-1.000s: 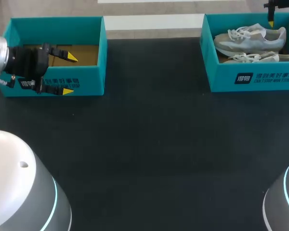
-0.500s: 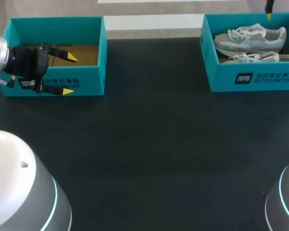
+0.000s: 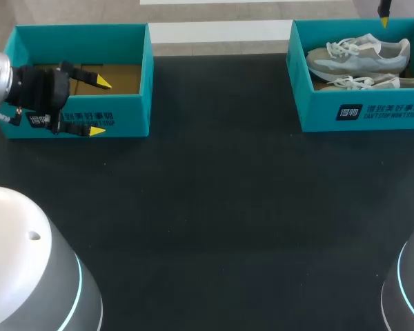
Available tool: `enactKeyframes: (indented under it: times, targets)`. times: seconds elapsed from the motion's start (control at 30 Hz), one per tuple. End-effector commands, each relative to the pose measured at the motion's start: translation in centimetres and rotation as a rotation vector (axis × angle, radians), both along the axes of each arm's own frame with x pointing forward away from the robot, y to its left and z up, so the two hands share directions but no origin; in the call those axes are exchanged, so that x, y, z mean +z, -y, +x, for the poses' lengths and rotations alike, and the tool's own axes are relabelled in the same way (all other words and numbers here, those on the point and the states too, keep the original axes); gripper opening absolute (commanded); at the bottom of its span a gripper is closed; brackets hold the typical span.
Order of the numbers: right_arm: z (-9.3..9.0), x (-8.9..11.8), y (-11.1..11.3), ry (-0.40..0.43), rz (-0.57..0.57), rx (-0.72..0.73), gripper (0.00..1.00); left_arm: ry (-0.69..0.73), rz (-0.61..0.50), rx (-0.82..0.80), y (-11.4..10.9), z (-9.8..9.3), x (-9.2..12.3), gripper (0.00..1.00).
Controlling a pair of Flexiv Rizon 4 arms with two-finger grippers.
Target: Take the shoe out of the shoebox, open the shoe tongue, remove and reinsert the insole, then place the shoe into the shoebox
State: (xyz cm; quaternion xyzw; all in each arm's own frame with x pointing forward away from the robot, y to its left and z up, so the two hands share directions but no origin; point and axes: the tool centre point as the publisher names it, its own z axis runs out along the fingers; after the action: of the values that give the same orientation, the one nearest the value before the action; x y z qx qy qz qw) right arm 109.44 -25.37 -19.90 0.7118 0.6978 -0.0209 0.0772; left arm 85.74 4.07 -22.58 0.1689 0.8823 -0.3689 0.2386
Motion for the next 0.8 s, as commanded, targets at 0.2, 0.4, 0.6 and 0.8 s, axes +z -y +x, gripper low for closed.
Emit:
enactKeyframes:
  times: [0.2, 0.4, 0.6, 0.8]
  targets:
    - [-0.5, 0.1, -0.1, 0.001, 0.004, 0.009, 1.00, -0.102, 0.118, 0.419, -0.6, 2.0, 2.9, 1.00]
    - [-2.4, 0.7, -1.5, -0.019, 0.022, 0.001, 1.00, -0.260, 0.167, 0.756, -1.1, 3.9, 4.4, 1.00]
    - [-5.6, 1.3, -3.1, -0.017, 0.064, -0.025, 1.00, -0.394, 0.204, 1.023, -1.8, 6.1, 4.6, 1.00]
    - [-8.8, 1.6, -4.6, -0.017, 0.113, -0.053, 1.00, -0.483, 0.238, 1.247, -2.7, 7.2, 4.3, 1.00]
